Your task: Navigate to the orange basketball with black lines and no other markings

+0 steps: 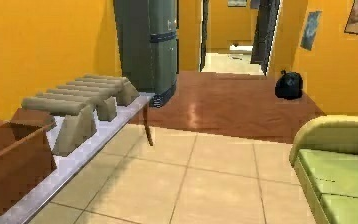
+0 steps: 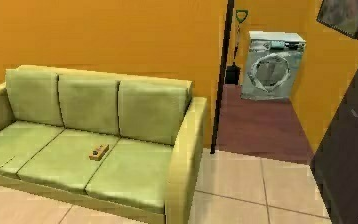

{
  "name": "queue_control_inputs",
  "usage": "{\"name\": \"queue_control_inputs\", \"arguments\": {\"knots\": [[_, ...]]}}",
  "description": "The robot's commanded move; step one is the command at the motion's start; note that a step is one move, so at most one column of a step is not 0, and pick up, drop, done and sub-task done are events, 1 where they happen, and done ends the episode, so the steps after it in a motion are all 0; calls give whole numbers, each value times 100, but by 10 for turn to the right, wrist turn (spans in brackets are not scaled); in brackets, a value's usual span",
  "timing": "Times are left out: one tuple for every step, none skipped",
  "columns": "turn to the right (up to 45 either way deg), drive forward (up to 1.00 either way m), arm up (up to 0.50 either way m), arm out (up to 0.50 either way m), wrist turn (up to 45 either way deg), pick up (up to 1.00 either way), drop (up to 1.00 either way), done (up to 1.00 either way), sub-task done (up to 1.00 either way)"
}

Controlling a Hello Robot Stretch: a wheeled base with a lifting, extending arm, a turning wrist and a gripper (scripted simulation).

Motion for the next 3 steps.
{"name": "queue_control_inputs", "arguments": {"knots": [[120,0,0,0,0,0,0,0,0],[0,100,0,0,0,0,0,0,0],[0,100,0,0,0,0,0,0,0]]}}
